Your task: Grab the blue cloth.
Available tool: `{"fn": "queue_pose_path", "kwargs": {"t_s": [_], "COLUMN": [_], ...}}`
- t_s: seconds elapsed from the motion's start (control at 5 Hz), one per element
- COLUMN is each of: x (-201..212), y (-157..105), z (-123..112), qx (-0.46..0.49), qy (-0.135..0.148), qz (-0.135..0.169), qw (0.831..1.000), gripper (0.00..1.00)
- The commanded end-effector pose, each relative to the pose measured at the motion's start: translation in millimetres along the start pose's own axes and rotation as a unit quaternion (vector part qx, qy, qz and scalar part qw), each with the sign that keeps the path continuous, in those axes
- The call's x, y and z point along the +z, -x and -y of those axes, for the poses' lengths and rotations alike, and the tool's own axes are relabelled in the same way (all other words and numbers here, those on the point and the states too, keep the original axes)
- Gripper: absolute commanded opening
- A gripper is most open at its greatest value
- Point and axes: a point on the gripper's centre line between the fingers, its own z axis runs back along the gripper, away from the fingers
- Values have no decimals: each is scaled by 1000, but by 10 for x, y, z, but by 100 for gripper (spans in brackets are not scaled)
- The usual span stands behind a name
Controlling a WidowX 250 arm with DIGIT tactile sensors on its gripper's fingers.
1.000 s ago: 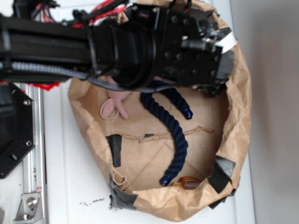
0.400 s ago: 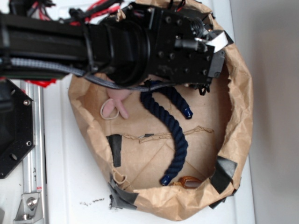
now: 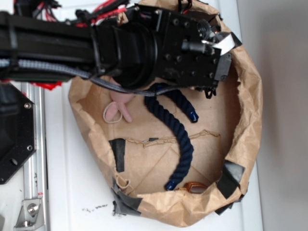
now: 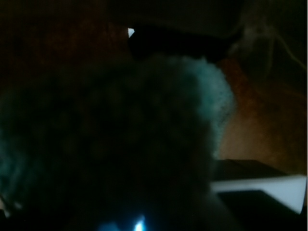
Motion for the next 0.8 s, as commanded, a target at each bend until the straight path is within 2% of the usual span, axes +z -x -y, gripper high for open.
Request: {"fn": "queue_pose_path", "kwargs": {"t_s": [0.0, 0.2, 0.4, 0.6], "x": [609, 1221, 1642, 1696], "y": [138, 294, 352, 291], "z": [-18, 24, 23, 32], "qx": [-98, -194, -254, -298], "qy": [79, 179, 216, 256], "qz": [39, 36, 10, -23], "qw": [991, 964, 943, 919], "gripper": [0, 0, 0, 0]}}
